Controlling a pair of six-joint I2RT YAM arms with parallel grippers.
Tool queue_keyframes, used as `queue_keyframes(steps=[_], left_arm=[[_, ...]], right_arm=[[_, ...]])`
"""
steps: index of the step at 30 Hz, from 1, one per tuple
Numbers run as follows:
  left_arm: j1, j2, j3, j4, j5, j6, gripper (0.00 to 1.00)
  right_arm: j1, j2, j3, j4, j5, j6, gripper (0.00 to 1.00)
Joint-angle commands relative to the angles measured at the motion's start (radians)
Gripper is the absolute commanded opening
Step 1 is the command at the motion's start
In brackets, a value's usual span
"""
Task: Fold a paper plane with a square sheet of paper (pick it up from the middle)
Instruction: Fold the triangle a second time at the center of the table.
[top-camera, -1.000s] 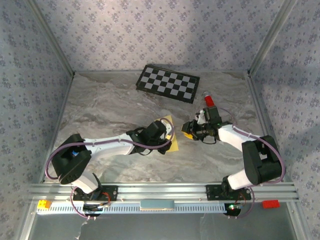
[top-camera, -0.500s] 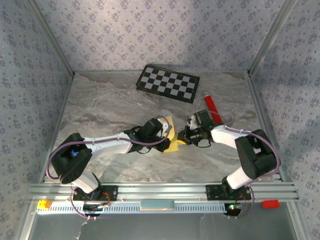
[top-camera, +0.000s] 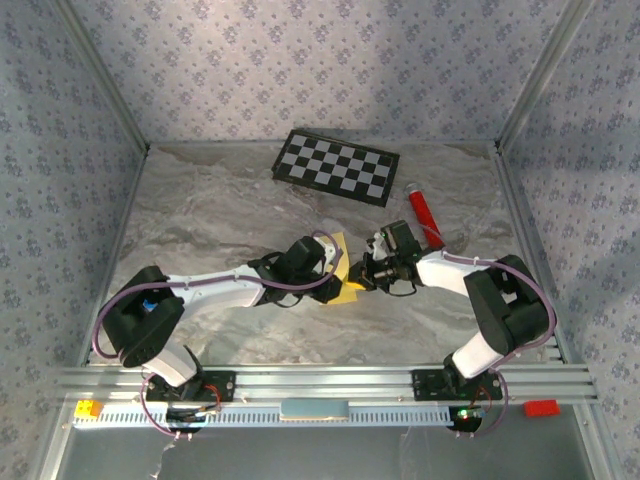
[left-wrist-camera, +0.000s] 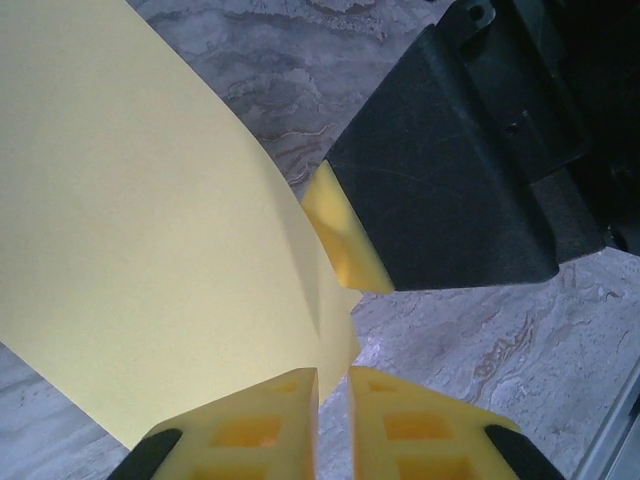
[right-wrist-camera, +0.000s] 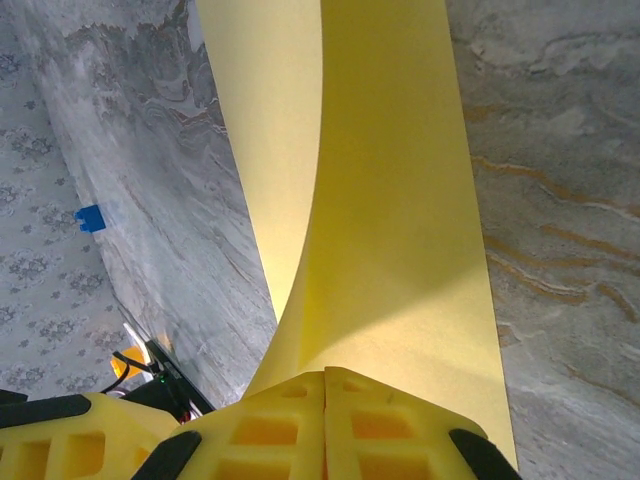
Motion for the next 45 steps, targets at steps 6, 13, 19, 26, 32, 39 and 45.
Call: queue_keyframes(steps=[6,13,19,26,32,39,45], left_arm=[[0.013,0.022,-0.002,0.043,-0.015,-0.013,0.20],[0.023,0.034,0.000,0.051,-0.010,-0.009,0.21],[0.031,0.051,0.008,0.059,0.010,-0.004,0.23],[0.035,0.076,0.018,0.065,0.041,0.001,0.23],[0.038,0.077,0.019,0.076,0.032,-0.002,0.23],[0.045,0.082,0.019,0.086,0.031,-0.006,0.19],[0.048,0.076,0.009,0.083,0.030,-0.001,0.05]], right_arm=[[0.007,0.022,0.021,0.019,-0.030,0.019,0.08],[0.008,0.035,0.025,0.025,-0.032,0.022,0.08],[0.010,0.043,0.022,0.033,-0.034,0.025,0.08],[0.011,0.048,0.019,0.043,-0.036,0.029,0.08],[0.010,0.047,0.020,0.042,-0.035,0.030,0.08],[0.011,0.047,0.018,0.042,-0.033,0.030,0.08],[0.012,0.040,0.015,0.032,-0.027,0.027,0.09]])
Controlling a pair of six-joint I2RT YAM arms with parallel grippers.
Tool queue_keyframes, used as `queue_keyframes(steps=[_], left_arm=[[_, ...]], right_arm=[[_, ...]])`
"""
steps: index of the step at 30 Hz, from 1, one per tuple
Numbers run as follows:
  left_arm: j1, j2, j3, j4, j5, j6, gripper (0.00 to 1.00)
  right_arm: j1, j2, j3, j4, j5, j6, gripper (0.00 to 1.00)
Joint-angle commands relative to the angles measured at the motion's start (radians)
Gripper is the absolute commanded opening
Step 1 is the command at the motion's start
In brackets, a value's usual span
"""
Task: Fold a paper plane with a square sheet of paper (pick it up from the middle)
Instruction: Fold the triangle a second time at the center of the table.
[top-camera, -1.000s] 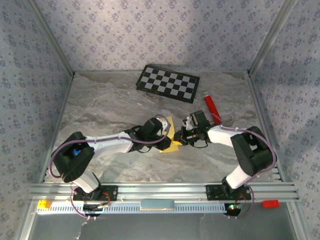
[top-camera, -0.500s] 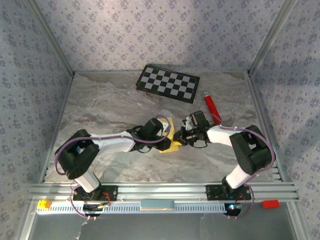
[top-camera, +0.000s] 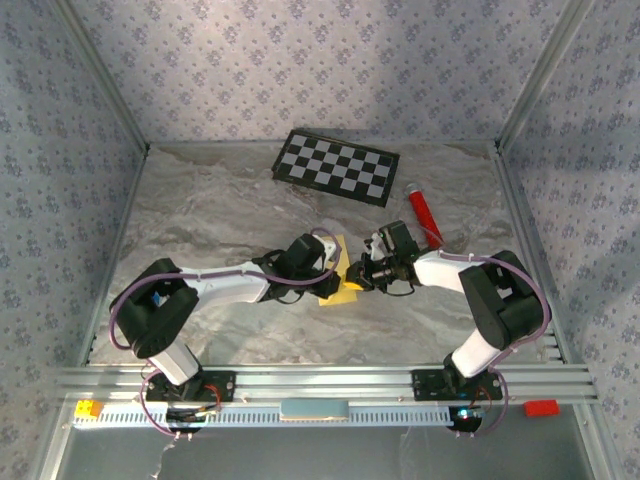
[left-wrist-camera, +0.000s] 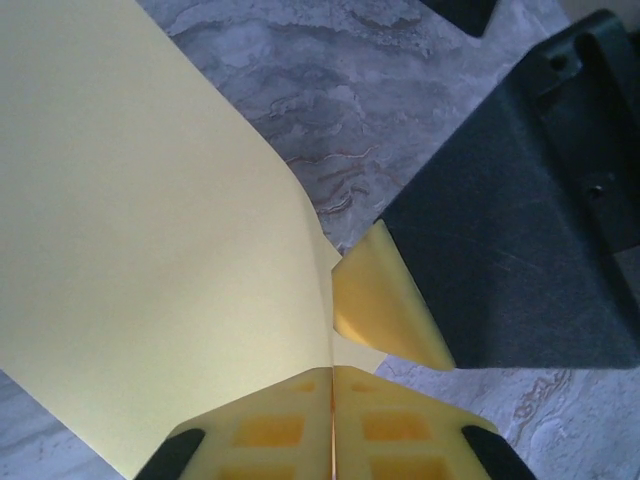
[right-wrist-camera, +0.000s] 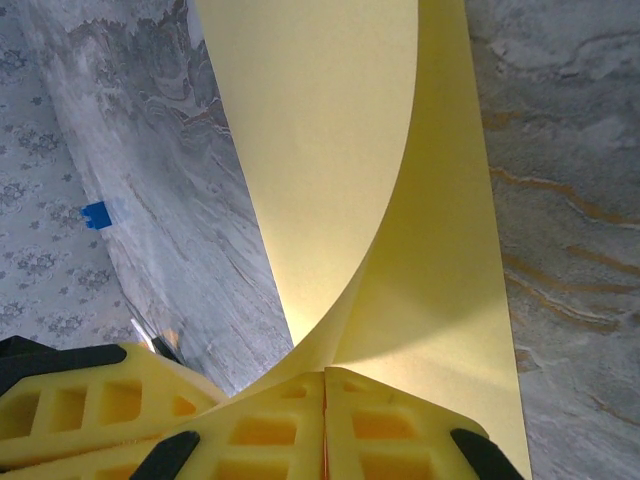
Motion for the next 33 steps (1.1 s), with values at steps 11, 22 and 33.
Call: queue_keyframes(steps=[11,22,33], left_arm=[[0.026,-0.015,-0.001,0.008,0.007,-0.008,0.00],[0.035,0.008,0.021,-0.026,-0.003,0.001,0.00],[0.064,0.045,0.029,-0.017,0.035,-0.003,0.00]], right_arm=[[0.067,-0.003,0.064,-0.198,0.174,-0.068,0.04],[0.079,0.063,0.088,-0.301,0.299,-0.126,0.03],[0.075,0.051,0.112,-0.343,0.289,-0.186,0.04]])
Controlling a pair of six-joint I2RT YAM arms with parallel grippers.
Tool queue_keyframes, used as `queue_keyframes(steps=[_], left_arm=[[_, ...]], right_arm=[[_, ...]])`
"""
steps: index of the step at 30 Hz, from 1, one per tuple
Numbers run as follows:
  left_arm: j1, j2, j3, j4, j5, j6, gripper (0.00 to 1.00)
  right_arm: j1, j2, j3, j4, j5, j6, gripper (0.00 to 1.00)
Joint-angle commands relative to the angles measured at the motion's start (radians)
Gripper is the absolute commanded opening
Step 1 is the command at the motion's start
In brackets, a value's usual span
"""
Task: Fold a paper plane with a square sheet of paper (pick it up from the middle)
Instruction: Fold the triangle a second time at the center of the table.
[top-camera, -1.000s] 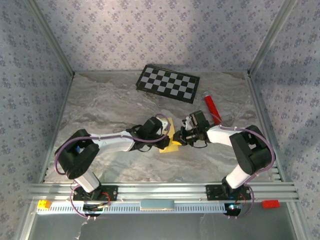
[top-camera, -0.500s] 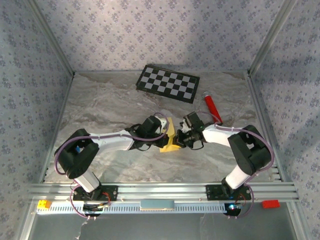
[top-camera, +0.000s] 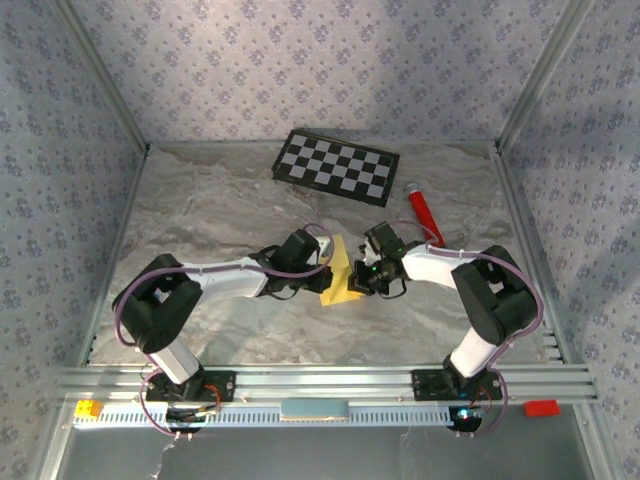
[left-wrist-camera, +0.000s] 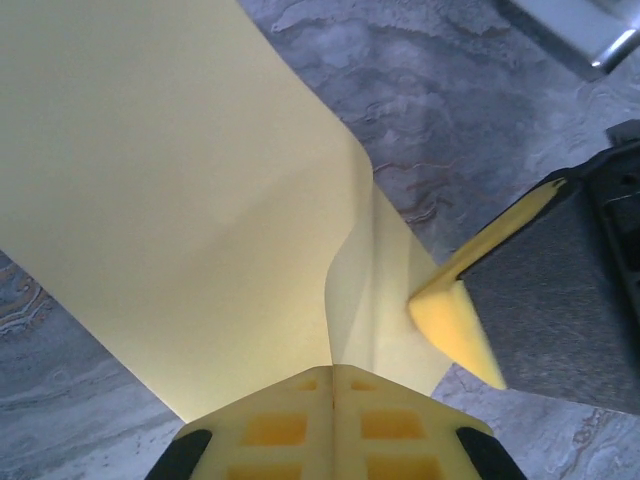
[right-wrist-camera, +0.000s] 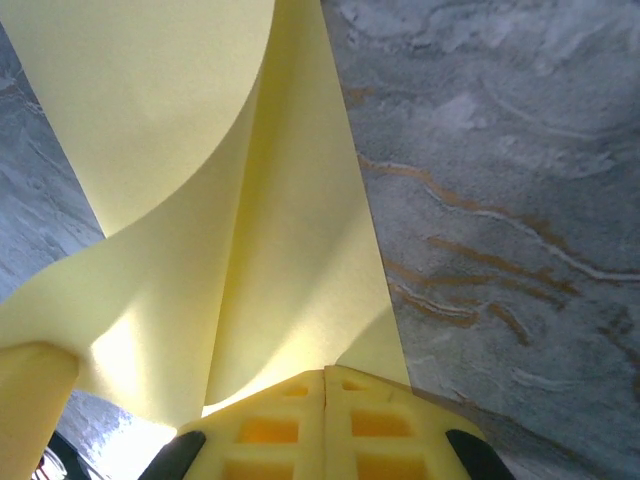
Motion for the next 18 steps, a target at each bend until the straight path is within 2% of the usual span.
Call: queue_keyframes(steps=[1,7,18], left_arm=[[0.002,0.017,0.034,0.000,0.039,0.002,0.00],[0.003,0.021,0.043,-0.003,0.048,-0.010,0.00],[0.002,0.018,0.045,-0.006,0.061,-0.014,0.00]], right_arm=[[-0.005,-0.001,0.007,-0.067,0.029,-0.032,0.04],[-0.003,-0.047,-0.006,0.010,-0.034,-0.005,0.08],[0.001,-0.018,0.005,0.022,-0.045,0.021,0.08]])
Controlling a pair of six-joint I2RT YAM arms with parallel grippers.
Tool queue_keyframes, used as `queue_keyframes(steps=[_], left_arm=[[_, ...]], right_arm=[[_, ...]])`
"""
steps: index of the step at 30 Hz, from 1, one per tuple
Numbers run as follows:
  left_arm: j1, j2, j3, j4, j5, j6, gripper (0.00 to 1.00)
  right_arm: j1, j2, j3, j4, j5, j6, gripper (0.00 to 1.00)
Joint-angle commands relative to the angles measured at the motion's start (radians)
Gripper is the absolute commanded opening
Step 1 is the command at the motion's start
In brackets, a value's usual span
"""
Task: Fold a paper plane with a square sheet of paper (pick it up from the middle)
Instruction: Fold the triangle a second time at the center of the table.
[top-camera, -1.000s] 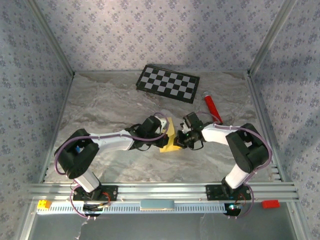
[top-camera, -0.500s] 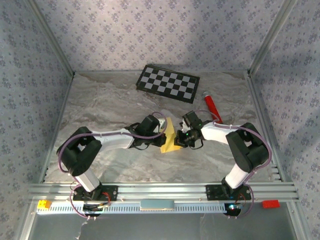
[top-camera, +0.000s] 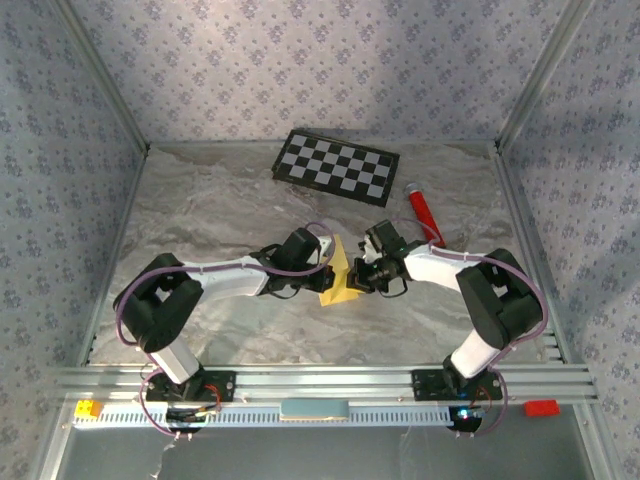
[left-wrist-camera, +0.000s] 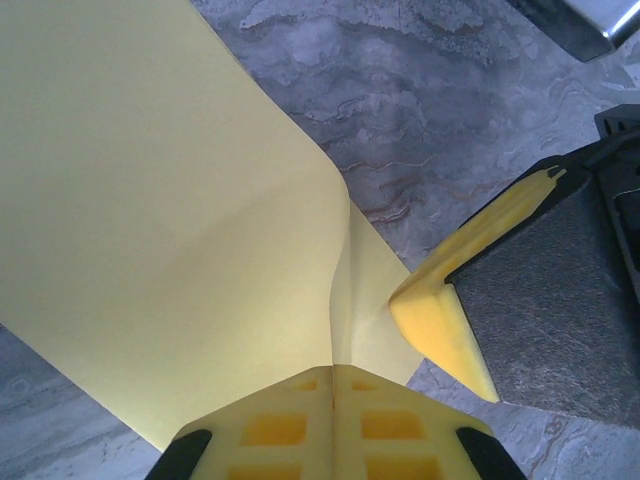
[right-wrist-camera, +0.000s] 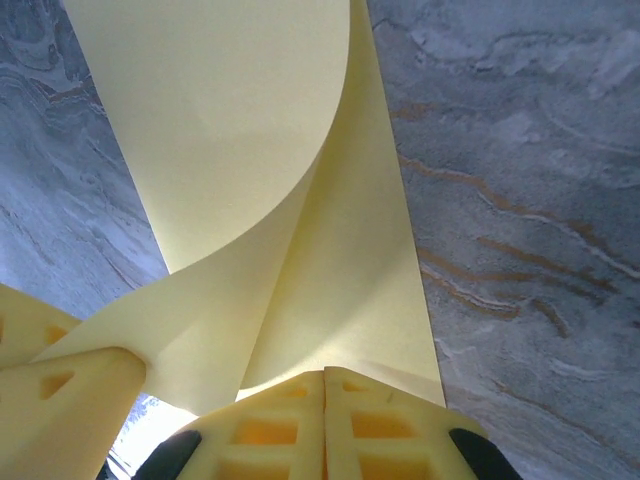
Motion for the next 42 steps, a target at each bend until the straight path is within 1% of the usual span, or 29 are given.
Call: queue_keyframes(steps=[1,8,18,21,23,25,27,30,36,42], left_arm=[[0.000,0.014,0.031,-0.003,0.022,-0.008,0.00],[0.000,0.001,0.022,-0.004,0.031,-0.019,0.00],[-0.001,-0.003,0.020,0.014,0.051,-0.040,0.00],[-0.002,-0.004,0.018,0.015,0.051,-0.046,0.00],[-0.004,-0.008,0.016,0.015,0.048,-0.048,0.00],[-0.005,-0.013,0.010,0.016,0.044,-0.050,0.00],[-0.004,-0.019,0.000,0.024,0.034,-0.052,0.00],[-0.004,-0.021,-0.004,0.026,0.029,-0.051,0.00],[-0.004,-0.013,0.001,0.015,0.029,-0.041,0.00],[-0.004,-0.012,-0.001,0.017,0.029,-0.043,0.00]], right_arm=[[0.003,0.013,0.008,-0.002,-0.013,0.019,0.08],[0.006,-0.019,0.005,-0.025,0.019,0.013,0.09],[0.006,-0.118,-0.018,-0.066,0.158,0.016,0.10],[0.011,-0.153,-0.056,-0.028,0.224,0.025,0.10],[0.011,-0.182,-0.097,0.040,0.244,0.028,0.10],[0.008,-0.203,-0.122,0.080,0.225,0.027,0.08],[-0.016,-0.191,-0.100,0.050,0.145,0.040,0.08],[-0.022,-0.151,-0.096,0.092,0.057,0.056,0.04],[0.011,-0.101,-0.085,0.164,0.013,0.082,0.04],[0.035,-0.027,-0.030,0.157,0.004,0.076,0.03]])
